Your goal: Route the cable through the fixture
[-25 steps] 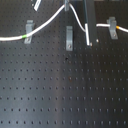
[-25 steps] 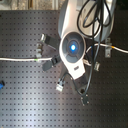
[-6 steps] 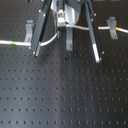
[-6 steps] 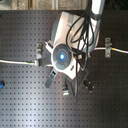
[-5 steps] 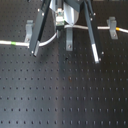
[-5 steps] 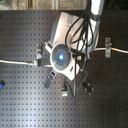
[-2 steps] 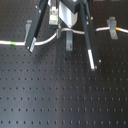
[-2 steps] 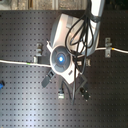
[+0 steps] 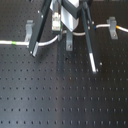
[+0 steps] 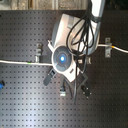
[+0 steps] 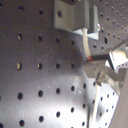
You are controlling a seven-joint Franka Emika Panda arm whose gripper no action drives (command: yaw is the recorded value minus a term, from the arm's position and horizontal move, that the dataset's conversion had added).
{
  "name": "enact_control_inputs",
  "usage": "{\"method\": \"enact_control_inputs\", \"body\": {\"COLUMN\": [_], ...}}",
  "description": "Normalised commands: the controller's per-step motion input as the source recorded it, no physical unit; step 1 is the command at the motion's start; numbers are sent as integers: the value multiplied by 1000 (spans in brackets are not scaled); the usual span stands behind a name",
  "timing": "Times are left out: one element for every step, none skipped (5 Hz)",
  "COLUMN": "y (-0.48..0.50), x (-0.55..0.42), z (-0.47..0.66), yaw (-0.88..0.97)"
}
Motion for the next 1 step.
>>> {"method": "enact_control_inputs", "body": {"y": [0], "x": [0], "z": [0], "yaw": [-23]}}
